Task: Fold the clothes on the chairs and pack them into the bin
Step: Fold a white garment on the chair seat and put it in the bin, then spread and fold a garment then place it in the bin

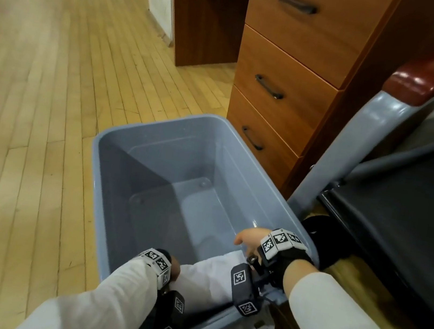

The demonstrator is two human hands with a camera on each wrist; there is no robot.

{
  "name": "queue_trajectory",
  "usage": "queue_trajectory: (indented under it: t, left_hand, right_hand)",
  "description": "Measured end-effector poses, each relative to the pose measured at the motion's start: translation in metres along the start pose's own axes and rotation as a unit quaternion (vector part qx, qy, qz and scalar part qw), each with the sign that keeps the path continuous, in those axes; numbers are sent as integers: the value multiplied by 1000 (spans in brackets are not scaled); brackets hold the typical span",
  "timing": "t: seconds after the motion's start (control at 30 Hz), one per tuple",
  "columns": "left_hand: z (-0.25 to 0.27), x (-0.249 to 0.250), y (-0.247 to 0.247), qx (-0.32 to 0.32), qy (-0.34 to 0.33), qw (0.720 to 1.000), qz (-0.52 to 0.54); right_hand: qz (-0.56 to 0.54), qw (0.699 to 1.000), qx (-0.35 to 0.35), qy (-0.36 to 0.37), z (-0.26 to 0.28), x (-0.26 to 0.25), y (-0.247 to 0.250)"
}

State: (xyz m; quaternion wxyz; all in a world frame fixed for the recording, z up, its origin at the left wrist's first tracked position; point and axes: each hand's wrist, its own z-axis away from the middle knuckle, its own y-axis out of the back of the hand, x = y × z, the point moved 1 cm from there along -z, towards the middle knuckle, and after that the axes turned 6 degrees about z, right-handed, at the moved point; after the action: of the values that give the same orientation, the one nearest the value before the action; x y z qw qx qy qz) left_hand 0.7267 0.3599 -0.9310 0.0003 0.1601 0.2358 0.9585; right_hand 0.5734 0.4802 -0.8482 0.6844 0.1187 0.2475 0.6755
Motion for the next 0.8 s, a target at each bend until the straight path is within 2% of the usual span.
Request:
queue_trajectory:
  t: [0.07, 0.1, 0.17, 0.23, 0.3, 0.37, 0.4, 0.47, 0.53, 0.6, 0.7, 0.8]
  left_hand:
    - [-3, -1, 4, 36, 1, 999, 4]
    - [-4, -2, 4, 48, -35, 997, -51]
    - [2, 1, 9, 90, -80, 988, -96]
    - [-3, 3, 13, 124, -75, 985, -93]
    - [9, 15, 21, 125, -76, 989, -22]
    - [26, 36, 30, 112, -112, 987, 37]
    - [38, 49, 31, 103, -106, 980, 131]
    - [77, 73, 30, 96, -123, 950, 270]
    - [109, 102, 33, 122, -164, 922, 329]
    - [157, 134, 32, 125, -240, 904, 332]
    - [215, 191, 21, 97, -342, 865, 355]
    - [268, 255, -19, 16, -410, 839, 358]
  right_hand:
    - [-65, 998, 5, 9, 0, 4, 4]
    - [-106, 994, -10, 16, 0, 6, 5]
    - [-198, 979, -38, 26, 5, 12, 7]
    - [-262, 962, -64, 45, 11, 15, 12]
    - [-296, 948, -77, 89, 31, 16, 23]
    - [-336, 929, -75, 136, 55, 17, 36]
    - [-355, 918, -71, 165, 67, 18, 43]
    - [-388, 892, -63, 225, 99, 28, 58]
    - [-405, 872, -48, 270, 129, 42, 75]
    - [-419, 859, -5, 295, 158, 66, 96]
    - [-448, 835, 90, 306, 188, 121, 128]
    - [-504, 782, 229, 287, 219, 199, 160]
